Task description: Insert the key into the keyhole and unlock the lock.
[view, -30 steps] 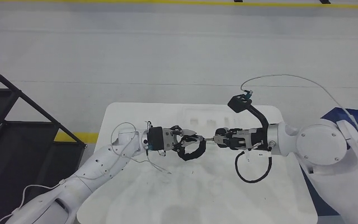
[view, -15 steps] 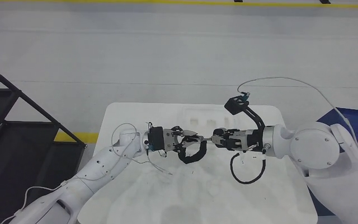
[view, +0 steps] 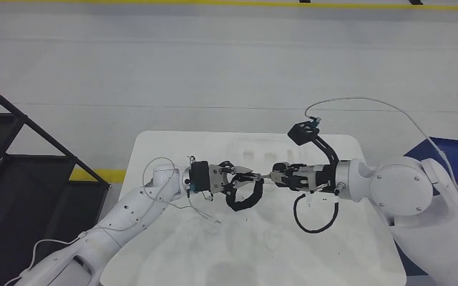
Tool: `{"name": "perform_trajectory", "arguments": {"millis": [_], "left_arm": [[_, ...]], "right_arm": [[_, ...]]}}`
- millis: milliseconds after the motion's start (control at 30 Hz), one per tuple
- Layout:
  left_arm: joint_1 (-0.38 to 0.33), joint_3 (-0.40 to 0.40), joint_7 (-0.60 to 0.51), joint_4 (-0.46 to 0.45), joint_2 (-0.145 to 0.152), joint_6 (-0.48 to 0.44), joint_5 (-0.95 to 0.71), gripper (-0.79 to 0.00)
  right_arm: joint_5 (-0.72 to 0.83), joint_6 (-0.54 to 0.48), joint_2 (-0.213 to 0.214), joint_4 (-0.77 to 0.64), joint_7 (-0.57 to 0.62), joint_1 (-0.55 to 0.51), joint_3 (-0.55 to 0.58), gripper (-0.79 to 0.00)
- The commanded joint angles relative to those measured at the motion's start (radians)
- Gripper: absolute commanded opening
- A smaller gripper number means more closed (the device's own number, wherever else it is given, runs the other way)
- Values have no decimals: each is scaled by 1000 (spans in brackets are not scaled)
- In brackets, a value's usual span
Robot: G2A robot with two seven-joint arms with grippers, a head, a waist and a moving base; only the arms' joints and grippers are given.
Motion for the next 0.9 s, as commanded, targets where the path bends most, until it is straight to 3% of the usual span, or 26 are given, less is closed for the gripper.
{"name": "perform_trajectory", "arguments": {"millis": [0, 867], "left_arm": [[2, -3, 2, 0, -1, -1, 1, -785], [33, -48, 4, -33, -9, 4, 36, -785]], "right_arm": [[5, 2, -1, 2, -4, 0, -3, -785], [37, 62, -13, 45, -30, 38, -59, -785]]}}
